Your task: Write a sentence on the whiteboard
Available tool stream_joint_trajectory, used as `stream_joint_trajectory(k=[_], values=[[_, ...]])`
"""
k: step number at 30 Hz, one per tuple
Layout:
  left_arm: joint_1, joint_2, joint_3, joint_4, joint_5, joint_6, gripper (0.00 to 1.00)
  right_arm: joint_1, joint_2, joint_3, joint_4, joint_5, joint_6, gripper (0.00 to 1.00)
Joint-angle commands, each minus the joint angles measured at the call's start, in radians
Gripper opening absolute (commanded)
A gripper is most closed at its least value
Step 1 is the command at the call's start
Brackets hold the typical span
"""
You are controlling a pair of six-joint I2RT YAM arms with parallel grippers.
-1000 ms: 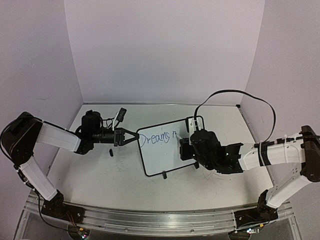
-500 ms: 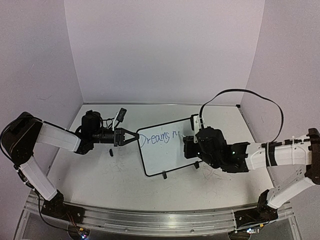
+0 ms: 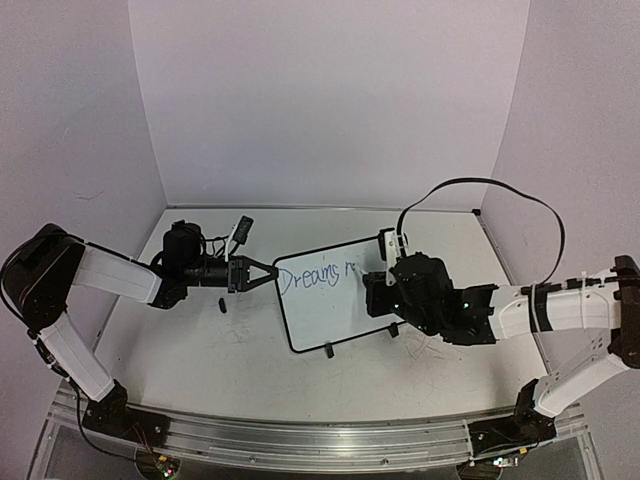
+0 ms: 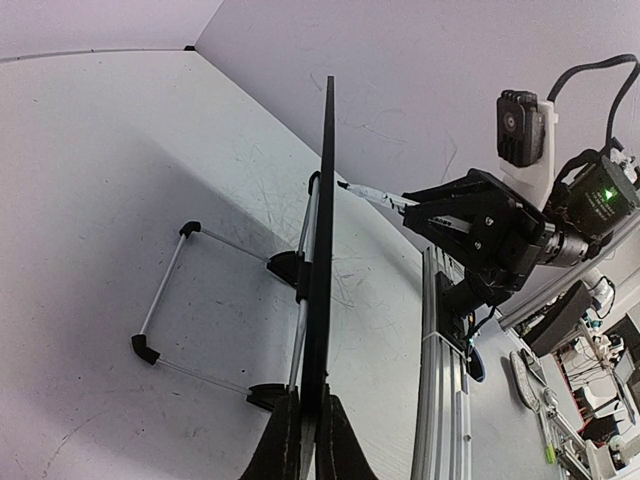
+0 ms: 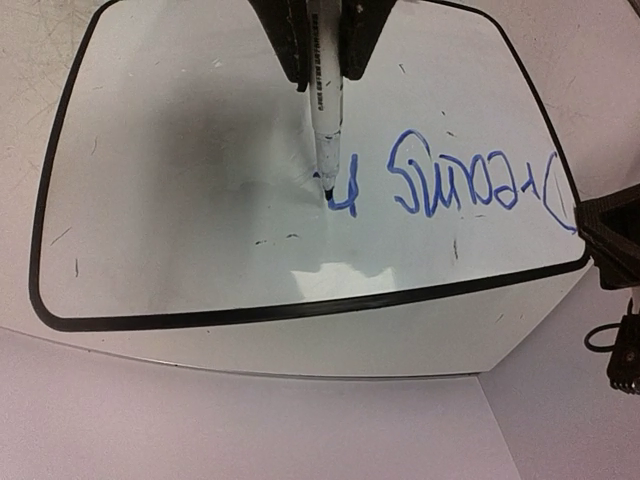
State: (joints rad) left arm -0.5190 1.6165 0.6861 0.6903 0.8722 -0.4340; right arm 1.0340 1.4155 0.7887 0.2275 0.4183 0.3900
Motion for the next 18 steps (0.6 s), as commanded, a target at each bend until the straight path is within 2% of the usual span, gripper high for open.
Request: stream_joint_trajectory(k=[1,18], values=[[-0.006,-0.022,0.031,-0.014,0.035,-0.005,0.00,-0.009,0.013,0.006,0.012,0.024,0.006,0.00],[-0.006,-0.025,0.030,-0.016,0.037,-0.004,0.00,-0.029,0.031,-0.008,-0.002,0.060,0.038,0.00]])
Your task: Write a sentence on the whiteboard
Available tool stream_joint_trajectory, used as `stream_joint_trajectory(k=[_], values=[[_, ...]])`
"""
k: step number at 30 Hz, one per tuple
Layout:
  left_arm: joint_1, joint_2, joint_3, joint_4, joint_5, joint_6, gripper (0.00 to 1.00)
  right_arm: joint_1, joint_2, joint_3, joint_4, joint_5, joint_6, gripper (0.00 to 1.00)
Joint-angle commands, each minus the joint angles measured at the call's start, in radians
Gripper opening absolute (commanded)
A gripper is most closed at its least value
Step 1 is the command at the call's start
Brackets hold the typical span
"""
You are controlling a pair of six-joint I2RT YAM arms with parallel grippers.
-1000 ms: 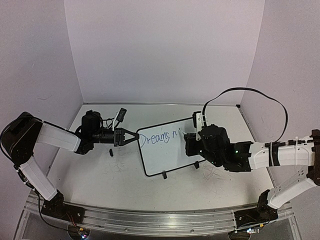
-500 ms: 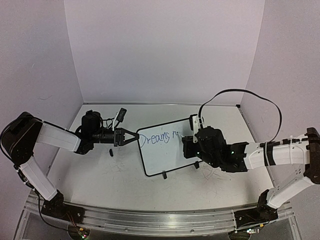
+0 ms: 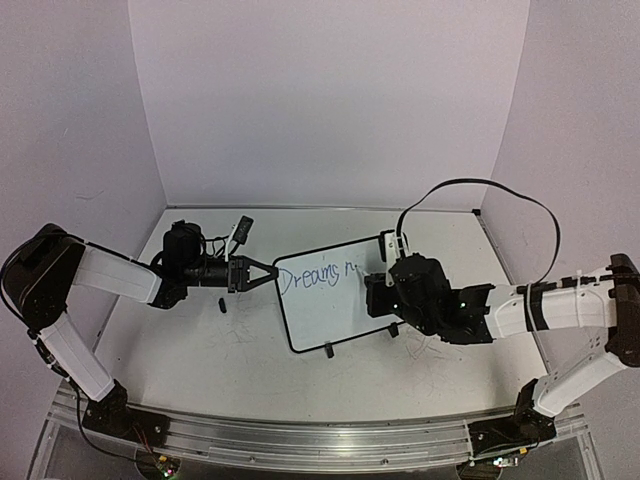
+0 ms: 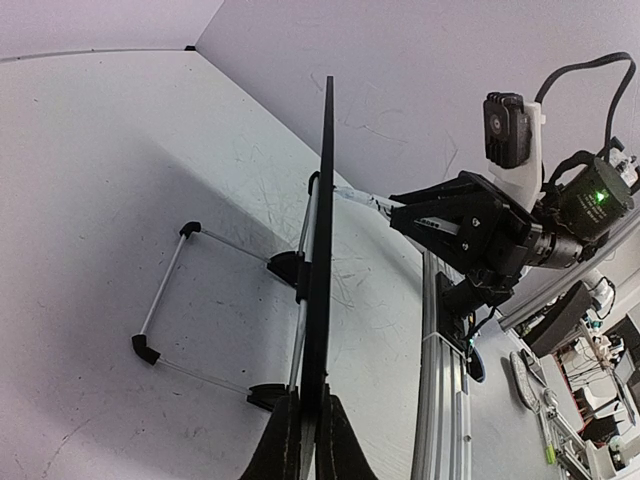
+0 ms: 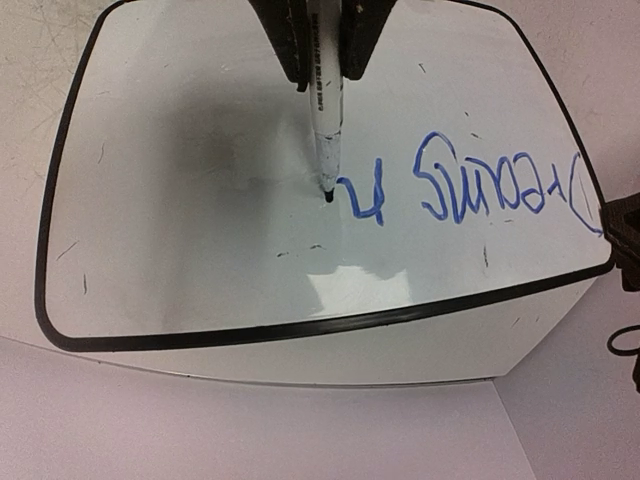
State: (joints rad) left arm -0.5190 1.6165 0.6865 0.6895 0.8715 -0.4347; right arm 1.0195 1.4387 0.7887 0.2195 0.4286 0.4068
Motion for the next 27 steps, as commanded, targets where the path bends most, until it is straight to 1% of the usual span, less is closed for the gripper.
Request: stream_joint_trajectory(k=[1,10,18,27], values=[[-0.006,-0.026,0.030,-0.016,0.038,-0.003,0.00,-0.015,0.005,-0.009,0.006,0.054,0.023,0.00],[-0.006,-0.027,0.028,-0.016,0.035,-0.001,0.00,-0.019,-0.007,0.005,0.006,0.090,0.014,0.00],[-0.005,-0.029,0.028,-0.017,0.035,0.001,0.00,-0.018,0.014,0.015,0.057,0.042,-0.043,0.00],[-0.006,-0.026,0.030,-0.018,0.037,0.002,0.00,-0.018,0.032,0.026,0.067,0.016,-0.056,0.00]])
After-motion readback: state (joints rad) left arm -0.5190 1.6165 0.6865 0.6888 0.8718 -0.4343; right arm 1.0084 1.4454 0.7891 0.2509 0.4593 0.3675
